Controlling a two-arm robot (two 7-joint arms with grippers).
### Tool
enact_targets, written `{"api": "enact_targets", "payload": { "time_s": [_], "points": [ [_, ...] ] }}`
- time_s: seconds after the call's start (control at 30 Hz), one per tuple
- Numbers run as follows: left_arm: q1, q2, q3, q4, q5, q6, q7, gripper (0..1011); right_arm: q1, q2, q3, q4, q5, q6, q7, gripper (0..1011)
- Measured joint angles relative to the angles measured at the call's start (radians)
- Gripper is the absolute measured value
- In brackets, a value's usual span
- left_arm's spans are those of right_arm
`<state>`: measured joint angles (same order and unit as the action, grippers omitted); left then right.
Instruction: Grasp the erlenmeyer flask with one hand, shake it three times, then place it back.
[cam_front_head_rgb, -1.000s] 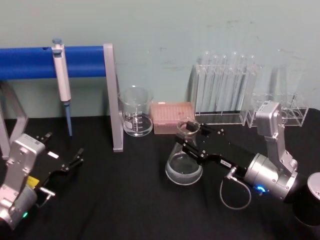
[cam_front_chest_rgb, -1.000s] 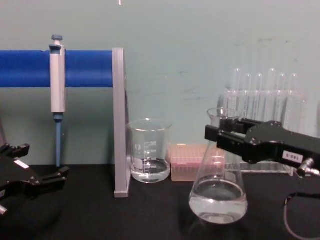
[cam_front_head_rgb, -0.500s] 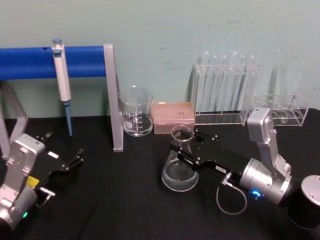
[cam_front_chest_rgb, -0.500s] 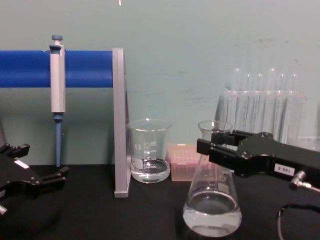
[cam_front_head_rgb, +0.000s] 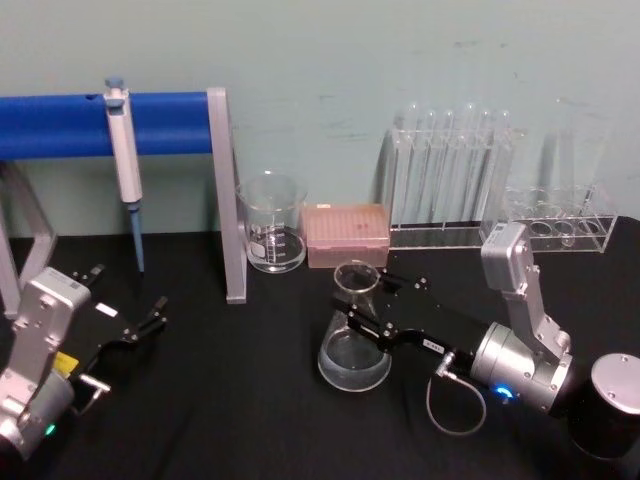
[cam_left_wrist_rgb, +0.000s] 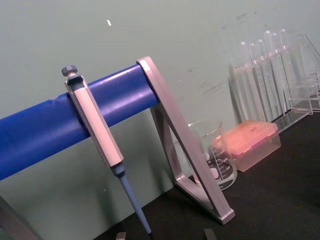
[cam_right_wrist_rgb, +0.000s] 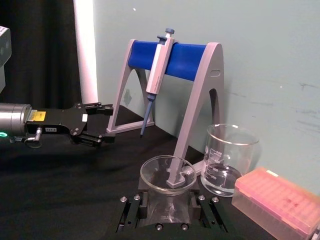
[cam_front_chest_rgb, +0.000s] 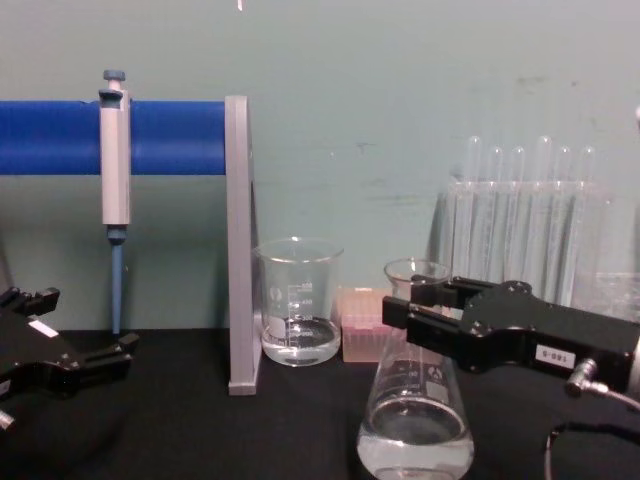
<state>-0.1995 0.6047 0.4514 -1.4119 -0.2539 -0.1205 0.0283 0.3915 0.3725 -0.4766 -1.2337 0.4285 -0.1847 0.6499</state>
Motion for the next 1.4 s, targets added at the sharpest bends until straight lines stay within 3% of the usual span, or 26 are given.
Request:
{"api": "enact_targets", "payload": {
  "time_s": [1.4],
  "points": [
    [0.0, 0.0, 0.0, 0.0, 0.0, 0.0, 0.0, 1001, 0.037, -0.032, -0.021, 0.092, -0.005, -0.006, 0.028, 465]
  ]
}}
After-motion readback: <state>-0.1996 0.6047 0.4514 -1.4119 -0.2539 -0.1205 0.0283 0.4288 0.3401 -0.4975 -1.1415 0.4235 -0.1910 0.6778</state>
